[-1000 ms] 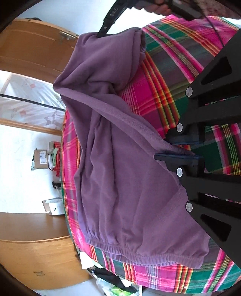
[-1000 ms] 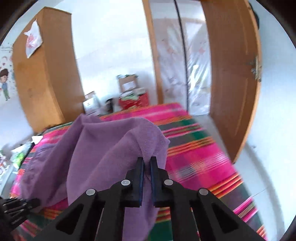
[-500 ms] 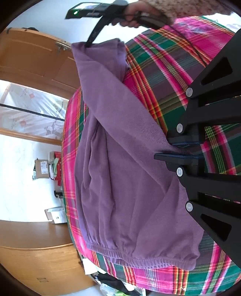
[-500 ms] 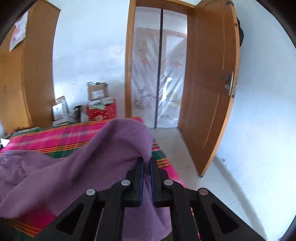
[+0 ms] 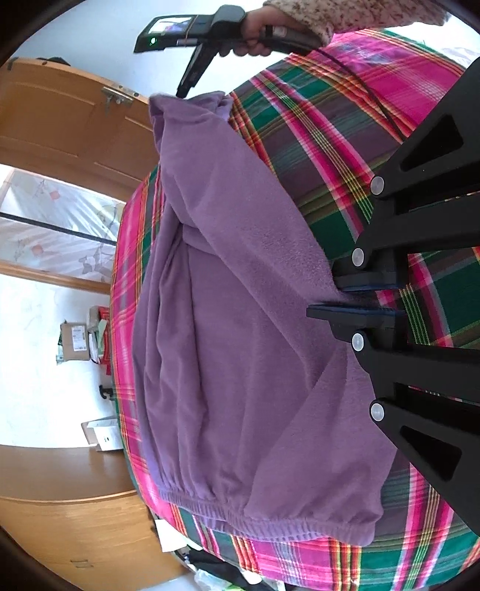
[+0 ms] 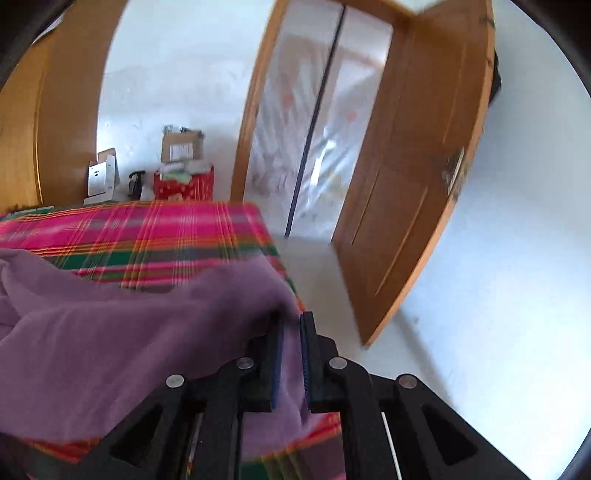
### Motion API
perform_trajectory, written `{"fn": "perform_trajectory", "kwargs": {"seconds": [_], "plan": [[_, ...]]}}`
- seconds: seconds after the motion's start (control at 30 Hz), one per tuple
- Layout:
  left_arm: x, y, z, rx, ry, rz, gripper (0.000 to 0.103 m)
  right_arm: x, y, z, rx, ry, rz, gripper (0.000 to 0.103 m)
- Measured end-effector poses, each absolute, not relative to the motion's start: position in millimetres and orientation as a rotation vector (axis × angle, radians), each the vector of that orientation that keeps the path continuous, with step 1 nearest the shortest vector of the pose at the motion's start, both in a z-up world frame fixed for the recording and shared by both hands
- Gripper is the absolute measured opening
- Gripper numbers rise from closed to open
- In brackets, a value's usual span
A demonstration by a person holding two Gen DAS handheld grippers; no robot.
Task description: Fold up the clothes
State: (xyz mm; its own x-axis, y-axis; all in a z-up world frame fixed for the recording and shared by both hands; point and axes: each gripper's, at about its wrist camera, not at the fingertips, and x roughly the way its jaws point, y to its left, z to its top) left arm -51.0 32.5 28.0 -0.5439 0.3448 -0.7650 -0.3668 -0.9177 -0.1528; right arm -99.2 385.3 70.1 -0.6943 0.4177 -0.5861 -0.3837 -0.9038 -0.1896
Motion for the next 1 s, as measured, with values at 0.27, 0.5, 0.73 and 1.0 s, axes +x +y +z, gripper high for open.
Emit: {"fn": "perform_trajectory", "kwargs": {"seconds": [0.27, 0.5, 0.73, 1.0], "plan": [[-49, 31, 24, -1.212, 0.032, 2.44, 0.006, -50, 411, 70, -0.99, 0.468, 2.682, 0.013], [-43, 28, 26, -1.201, 0.025, 2.442, 0.006, -58, 388, 57, -1.025, 0.886, 2.859, 0.044], [-41, 24, 24, -1.206, 0.012, 2.433, 0.006, -88, 376, 50, -1.073, 0.867, 2.817, 0.037], [-37, 21, 28, -1.19, 0.008, 2.439, 0.006, -59, 366, 68, -0.96, 0.781, 2.856, 0.003]]}}
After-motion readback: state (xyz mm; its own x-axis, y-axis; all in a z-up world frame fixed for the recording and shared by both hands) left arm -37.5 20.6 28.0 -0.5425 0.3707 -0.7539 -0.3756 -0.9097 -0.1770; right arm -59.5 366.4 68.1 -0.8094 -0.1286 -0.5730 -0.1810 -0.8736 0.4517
